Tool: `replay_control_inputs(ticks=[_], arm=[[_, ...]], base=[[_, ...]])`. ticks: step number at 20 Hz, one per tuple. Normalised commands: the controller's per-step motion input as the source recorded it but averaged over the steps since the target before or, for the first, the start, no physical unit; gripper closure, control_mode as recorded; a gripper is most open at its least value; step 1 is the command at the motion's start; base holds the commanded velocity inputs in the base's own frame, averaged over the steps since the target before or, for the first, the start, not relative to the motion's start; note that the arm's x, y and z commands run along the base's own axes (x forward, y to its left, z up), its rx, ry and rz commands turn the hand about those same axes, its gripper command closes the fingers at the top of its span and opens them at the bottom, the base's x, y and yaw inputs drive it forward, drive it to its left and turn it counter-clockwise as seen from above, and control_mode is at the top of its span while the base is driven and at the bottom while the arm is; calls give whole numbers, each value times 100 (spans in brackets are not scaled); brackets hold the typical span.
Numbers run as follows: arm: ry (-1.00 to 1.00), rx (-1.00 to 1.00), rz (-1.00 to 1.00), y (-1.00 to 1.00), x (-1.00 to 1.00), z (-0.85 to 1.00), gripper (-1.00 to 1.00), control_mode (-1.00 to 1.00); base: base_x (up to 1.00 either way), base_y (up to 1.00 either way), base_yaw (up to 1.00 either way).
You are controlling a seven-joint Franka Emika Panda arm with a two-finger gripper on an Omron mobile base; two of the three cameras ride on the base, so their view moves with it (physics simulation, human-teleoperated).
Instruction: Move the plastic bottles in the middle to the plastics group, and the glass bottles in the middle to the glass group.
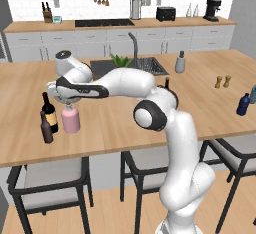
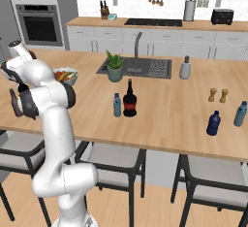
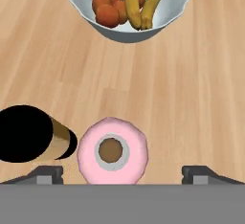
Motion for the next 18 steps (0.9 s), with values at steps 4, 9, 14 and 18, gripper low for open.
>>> replay_control_inputs(ticks=[4, 9, 14, 18], arm=[[-22, 9, -1, -57, -100, 27, -100, -100], [-15, 5, -8, -91, -89, 23, -100, -100], [-9, 7, -11, -100, -76, 24, -100, -100], [-1, 5, -16, -100, -37, 28, -100, -100]], base=[[0, 0, 0], [0, 0, 0], [0, 0, 0], [0, 0, 0]])
